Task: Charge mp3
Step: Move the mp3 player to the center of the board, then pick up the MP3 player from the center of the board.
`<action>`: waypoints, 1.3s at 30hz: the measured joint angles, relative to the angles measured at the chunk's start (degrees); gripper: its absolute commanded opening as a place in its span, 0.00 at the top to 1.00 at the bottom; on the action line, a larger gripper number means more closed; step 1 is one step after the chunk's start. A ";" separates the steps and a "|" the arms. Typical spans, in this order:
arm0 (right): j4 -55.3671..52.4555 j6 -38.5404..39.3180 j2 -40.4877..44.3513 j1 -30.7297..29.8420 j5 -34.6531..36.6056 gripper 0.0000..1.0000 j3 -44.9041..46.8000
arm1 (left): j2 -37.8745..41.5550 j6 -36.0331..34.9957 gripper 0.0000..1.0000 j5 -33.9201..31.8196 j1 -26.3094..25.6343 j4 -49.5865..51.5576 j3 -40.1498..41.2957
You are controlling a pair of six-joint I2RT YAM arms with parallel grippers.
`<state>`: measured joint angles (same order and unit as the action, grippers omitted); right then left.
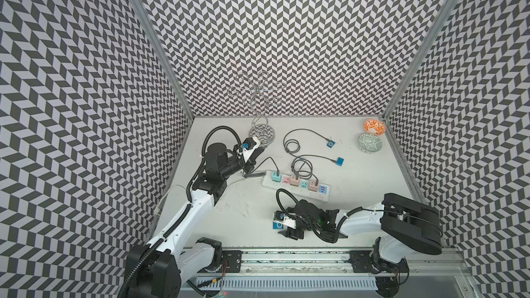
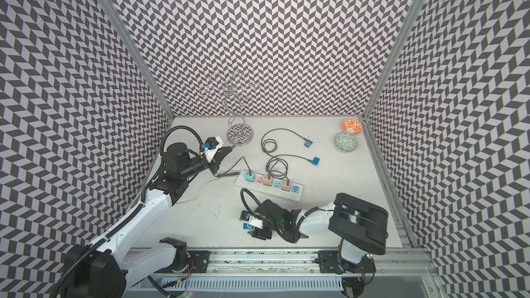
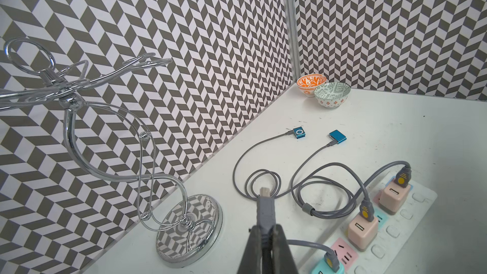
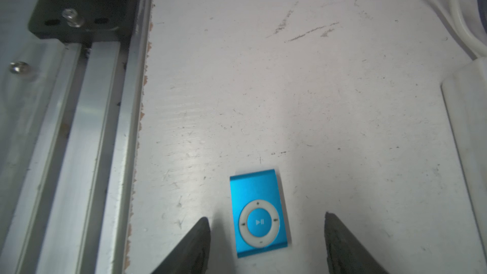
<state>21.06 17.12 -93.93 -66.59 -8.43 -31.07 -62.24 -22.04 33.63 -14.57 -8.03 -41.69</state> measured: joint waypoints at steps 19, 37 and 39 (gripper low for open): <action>-0.33 -15.47 -5.86 0.90 12.31 0.44 -6.78 | 0.00 -0.46 1.00 -0.94 0.00 0.02 0.00; 4.52 -21.24 -2.51 1.18 10.32 0.51 -0.13 | 0.00 -0.87 1.00 -1.03 -0.44 0.02 0.39; 4.52 -20.74 -2.51 1.16 10.01 0.53 -0.07 | 0.00 -0.87 1.00 -1.03 -0.46 0.02 0.52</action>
<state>25.58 -3.62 -96.44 -65.43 1.58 -31.14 -62.24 -22.92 32.60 -15.03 -8.01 -41.17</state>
